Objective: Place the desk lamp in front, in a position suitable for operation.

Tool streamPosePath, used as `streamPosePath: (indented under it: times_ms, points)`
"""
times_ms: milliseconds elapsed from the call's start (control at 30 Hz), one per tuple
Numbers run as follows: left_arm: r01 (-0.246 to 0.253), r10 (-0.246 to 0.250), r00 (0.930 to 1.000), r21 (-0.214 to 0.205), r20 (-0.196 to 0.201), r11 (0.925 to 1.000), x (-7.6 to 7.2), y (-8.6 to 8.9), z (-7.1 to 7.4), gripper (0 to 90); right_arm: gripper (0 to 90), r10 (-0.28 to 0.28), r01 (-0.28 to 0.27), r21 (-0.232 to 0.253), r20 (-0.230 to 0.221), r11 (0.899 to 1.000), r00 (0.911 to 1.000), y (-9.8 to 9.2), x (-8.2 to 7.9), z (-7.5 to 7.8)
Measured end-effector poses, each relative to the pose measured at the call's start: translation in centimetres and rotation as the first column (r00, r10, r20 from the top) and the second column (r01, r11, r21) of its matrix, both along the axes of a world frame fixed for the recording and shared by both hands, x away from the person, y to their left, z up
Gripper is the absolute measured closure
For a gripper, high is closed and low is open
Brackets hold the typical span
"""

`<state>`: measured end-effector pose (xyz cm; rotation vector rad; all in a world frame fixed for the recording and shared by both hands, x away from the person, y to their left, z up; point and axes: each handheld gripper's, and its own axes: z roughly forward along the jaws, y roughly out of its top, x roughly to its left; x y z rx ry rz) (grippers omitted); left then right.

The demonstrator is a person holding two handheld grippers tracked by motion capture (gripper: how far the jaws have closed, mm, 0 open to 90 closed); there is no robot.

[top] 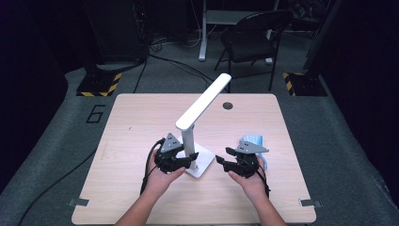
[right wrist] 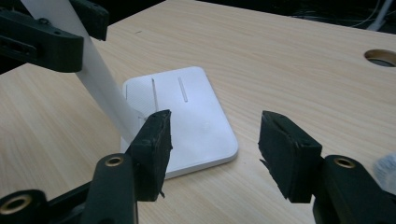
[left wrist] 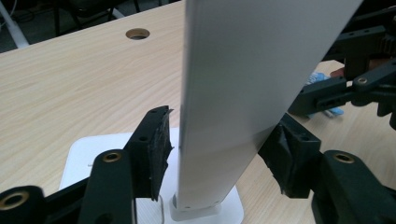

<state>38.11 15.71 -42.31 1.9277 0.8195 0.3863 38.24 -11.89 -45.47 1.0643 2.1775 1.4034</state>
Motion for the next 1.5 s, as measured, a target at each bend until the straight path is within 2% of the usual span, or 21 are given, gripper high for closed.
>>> streamPosePath:
  times_ms: [167,200,233,300,400,533,600,667,767,833,933,967,1033,1133,1167,1200,1267,1300,1333,1400,1500]
  points:
    - [0.040,-0.040,0.9992,0.006,0.002,0.9992,-0.1,0.6,0.0,50.0,42.9,-0.033,0.033,-0.016,0.002,0.999,0.9995,-1.3,-0.7,-0.1]
    - [0.041,-0.042,0.9990,0.016,0.016,0.9990,0.0,0.8,0.0,50.0,42.2,-0.042,0.042,-0.010,0.002,0.999,0.9991,-1.7,-0.7,-0.2]
    - [0.051,-0.051,0.9986,0.014,0.009,0.9986,-0.1,1.0,0.0,50.0,41.6,-0.055,0.055,0.002,0.005,0.998,0.9985,-2.1,-0.8,-0.2]
    - [0.049,-0.049,0.9988,0.004,0.010,0.9988,-0.1,1.4,0.0,49.8,41.5,-0.080,0.080,0.019,0.004,0.997,0.9968,-2.8,-0.8,-0.5]
    - [0.049,-0.049,0.9988,-0.003,0.004,0.9988,-0.2,2.0,0.0,49.8,41.5,-0.118,0.118,0.000,-0.011,0.993,0.9929,-3.7,-0.8,-1.0]
    - [0.047,-0.047,0.9989,-0.003,-0.002,0.9989,-0.1,2.5,0.0,49.9,42.1,-0.192,0.191,-0.035,-0.034,0.981,0.9809,-4.8,-0.5,-1.6]
    - [0.047,-0.047,0.9988,-0.009,-0.009,0.9988,-0.1,2.7,0.1,49.8,43.2,-0.218,0.215,-0.070,-0.035,0.974,0.9753,-5.5,-0.3,-1.9]
    - [0.048,-0.048,0.9988,-0.011,-0.013,0.9988,0.0,2.8,0.1,49.6,44.2,-0.245,0.241,-0.084,-0.037,0.967,0.9689,-5.9,-0.2,-2.1]
    - [0.046,-0.046,0.9989,-0.009,-0.005,0.9989,0.1,3.0,0.3,49.2,44.3,-0.286,0.282,-0.150,-0.003,0.948,0.9583,-6.3,-0.1,-2.5]
    - [0.043,-0.043,0.9991,-0.026,-0.004,0.9987,0.0,3.0,0.5,48.6,44.2,-0.312,0.310,-0.180,0.013,0.934,0.9499,-6.5,-0.2,-2.8]
    - [0.041,-0.041,0.9991,-0.046,0.011,0.9981,0.0,2.9,0.7,47.7,43.6,-0.320,0.314,-0.194,0.002,0.929,0.9475,-6.6,0.0,-3.4]
    - [0.041,-0.040,0.9990,-0.038,0.018,0.9984,0.1,2.9,0.8,47.6,43.6,-0.326,0.320,-0.206,0.005,0.925,0.9455,-6.6,0.1,-3.7]
    - [0.034,-0.033,0.9991,-0.046,0.027,0.9984,0.1,2.9,1.0,47.4,43.6,-0.320,0.309,-0.223,-0.016,0.925,0.9472,-6.8,0.3,-4.2]
    - [0.024,-0.023,0.9995,-0.041,0.022,0.9988,0.0,3.0,1.3,46.6,43.3,-0.331,0.310,-0.241,-0.052,0.920,0.9421,-7.2,0.8,-5.0]
    - [0.025,-0.024,0.9995,-0.042,0.022,0.9988,0.1,3.0,1.3,46.3,42.1,-0.327,0.304,-0.240,-0.063,0.922,0.9429,-7.4,1.0,-5.3]
    - [0.024,-0.023,0.9993,-0.031,0.029,0.9992,0.1,3.0,1.4,46.3,41.7,-0.334,0.307,-0.232,-0.082,0.923,0.9392,-7.4,1.0,-5.4]
    - [0.024,-0.024,0.9993,-0.025,0.028,0.9994,0.2,3.2,1.5,46.2,41.0,-0.335,0.309,-0.220,-0.093,0.925,0.9375,-7.6,1.1,-5.6]
    - [0.027,-0.026,0.9995,-0.025,0.020,0.9993,0.3,3.3,1.5,46.1,40.6,-0.327,0.301,-0.218,-0.096,0.928,0.9400,-7.6,1.1,-5.6]
    - [0.020,-0.020,0.9995,-0.026,0.024,0.9995,0.3,3.4,1.5,46.0,40.1,-0.331,0.306,-0.218,-0.084,0.927,0.9400,-7.6,1.1,-5.7]
    - [0.010,-0.009,0.9997,-0.025,0.023,0.9996,0.4,3.6,1.6,46.0,39.2,-0.334,0.307,-0.221,-0.098,0.926,0.9376,-7.3,1.0,-5.7]
    - [-0.002,0.003,0.9996,-0.031,0.027,0.9995,0.5,3.9,1.6,45.1,39.1,-0.328,0.300,-0.236,-0.090,0.924,0.9403,-7.2,1.1,-5.9]
